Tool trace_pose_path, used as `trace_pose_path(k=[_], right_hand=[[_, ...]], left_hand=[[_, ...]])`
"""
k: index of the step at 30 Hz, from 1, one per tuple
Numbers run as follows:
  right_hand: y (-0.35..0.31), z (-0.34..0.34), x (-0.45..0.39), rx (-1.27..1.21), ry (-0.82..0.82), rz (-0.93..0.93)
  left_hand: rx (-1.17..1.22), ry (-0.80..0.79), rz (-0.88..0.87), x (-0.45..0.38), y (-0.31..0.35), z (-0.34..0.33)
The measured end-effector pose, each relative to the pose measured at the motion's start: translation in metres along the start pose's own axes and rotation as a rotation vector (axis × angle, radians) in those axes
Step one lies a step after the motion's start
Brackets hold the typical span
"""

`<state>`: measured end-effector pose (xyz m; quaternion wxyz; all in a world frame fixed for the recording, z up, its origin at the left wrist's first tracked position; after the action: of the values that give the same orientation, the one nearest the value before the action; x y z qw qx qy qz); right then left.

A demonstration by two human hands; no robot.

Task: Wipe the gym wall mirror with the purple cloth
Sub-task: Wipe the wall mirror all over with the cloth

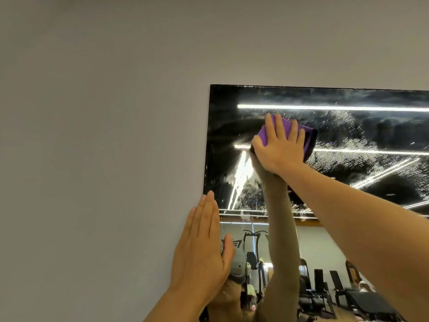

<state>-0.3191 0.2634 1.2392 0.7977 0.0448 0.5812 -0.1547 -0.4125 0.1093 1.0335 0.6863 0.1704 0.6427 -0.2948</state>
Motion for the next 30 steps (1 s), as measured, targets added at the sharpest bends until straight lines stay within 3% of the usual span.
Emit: trace_pose_path(k=[2, 5, 7, 9, 13, 15, 17, 21, 23, 25, 28, 30], right_hand=[[-0.03, -0.004, 0.008, -0.028, -0.011, 0.074], [-0.081, -0.019, 0.027, 0.084, -0.07, 0.46], [-0.083, -0.021, 0.027, 0.137, -0.107, 0.58], [-0.061, -0.015, 0.016, 0.102, -0.074, 0.506], [0.012, 0.002, -0.002, 0.007, 0.025, 0.027], [0.022, 0.004, -0.002, -0.037, 0.005, -0.092], [0.005, 0.004, 0.001, -0.058, -0.019, -0.056], [-0.054, -0.009, 0.024, 0.067, -0.077, 0.464], [-0.057, -0.015, 0.033, 0.131, -0.109, 0.61], [-0.035, -0.011, 0.028, 0.118, -0.086, 0.576], [0.029, 0.004, 0.013, 0.018, -0.025, 0.284], [0.066, 0.01, 0.01, -0.025, 0.002, 0.118]], left_hand=[[-0.005, 0.006, 0.022, -0.001, 0.004, -0.002], [-0.016, 0.01, 0.016, -0.002, 0.009, -0.008], [0.002, 0.006, 0.032, -0.003, 0.01, -0.008], [0.019, 0.005, 0.023, -0.001, 0.011, -0.006], [-0.026, 0.085, 0.018, -0.001, 0.014, -0.001], [-0.043, 0.108, 0.002, 0.0, 0.015, -0.002], [-0.03, 0.102, 0.024, -0.002, 0.017, -0.003], [0.111, 0.046, 0.132, -0.009, 0.023, 0.005], [0.154, 0.037, 0.161, -0.012, 0.025, 0.007], [0.185, 0.02, 0.189, -0.012, 0.029, 0.01], [0.264, -0.073, 0.262, -0.012, 0.036, 0.013], [0.272, -0.04, 0.258, -0.013, 0.042, 0.013]])
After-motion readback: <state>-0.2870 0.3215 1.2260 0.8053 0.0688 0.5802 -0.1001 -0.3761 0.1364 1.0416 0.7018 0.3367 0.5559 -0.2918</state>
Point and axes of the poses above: each hand's wrist, its own x-axis away from the middle knuckle, its own z-axis out of the back of the hand, y = z × x, the point moved 5 cm from there along -x, towards the middle knuckle, and after that the axes turned 11 degrees about -y, right-handed, at the moved point
